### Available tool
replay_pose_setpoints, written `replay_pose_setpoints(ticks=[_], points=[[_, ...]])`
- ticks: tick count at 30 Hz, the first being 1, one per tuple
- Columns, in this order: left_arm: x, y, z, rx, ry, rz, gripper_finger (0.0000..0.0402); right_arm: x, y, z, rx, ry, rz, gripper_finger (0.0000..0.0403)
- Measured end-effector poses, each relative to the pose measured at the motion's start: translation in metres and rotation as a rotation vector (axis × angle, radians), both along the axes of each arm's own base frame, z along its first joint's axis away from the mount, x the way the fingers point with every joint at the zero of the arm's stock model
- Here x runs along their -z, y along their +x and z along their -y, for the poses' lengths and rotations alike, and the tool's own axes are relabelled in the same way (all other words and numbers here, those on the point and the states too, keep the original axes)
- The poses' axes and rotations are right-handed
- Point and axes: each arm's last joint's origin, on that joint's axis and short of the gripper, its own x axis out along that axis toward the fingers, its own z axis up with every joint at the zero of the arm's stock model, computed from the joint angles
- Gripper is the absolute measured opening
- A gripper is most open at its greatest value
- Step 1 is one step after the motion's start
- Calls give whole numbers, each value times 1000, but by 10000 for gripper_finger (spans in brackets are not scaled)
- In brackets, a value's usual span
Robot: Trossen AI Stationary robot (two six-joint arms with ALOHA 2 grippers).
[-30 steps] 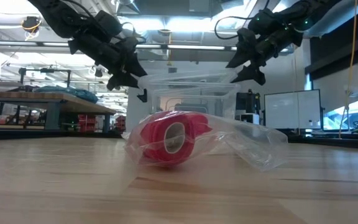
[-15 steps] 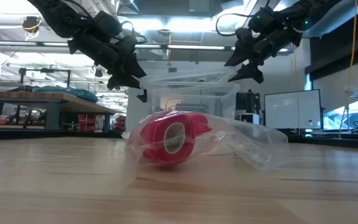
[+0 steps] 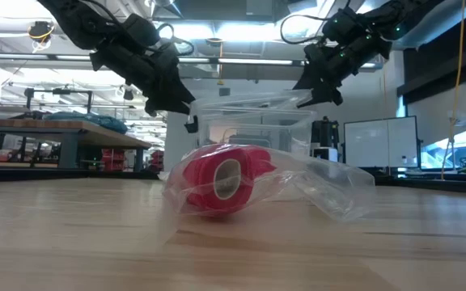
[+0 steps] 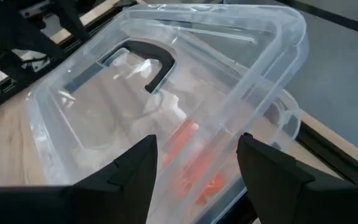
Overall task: Roll bandage
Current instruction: Open the lid of the transparent container
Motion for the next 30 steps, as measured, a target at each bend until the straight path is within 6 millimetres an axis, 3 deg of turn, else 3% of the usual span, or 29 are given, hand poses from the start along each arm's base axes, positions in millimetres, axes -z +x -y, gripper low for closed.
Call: replay_pose_setpoints(ticks=[10, 17, 25, 30], points=[[0, 2, 2, -8, 5, -6, 182, 5, 3, -4, -11, 297, 75, 221], [-1, 5, 6, 38, 20, 2, 182, -5, 10, -8, -115, 351, 195, 221], [0, 5, 9, 60, 37, -20, 182, -4, 17, -17, -86, 288, 156, 221], [-17, -4, 14, 25, 92, -25, 182, -3, 19, -20, -112, 271, 148, 221]])
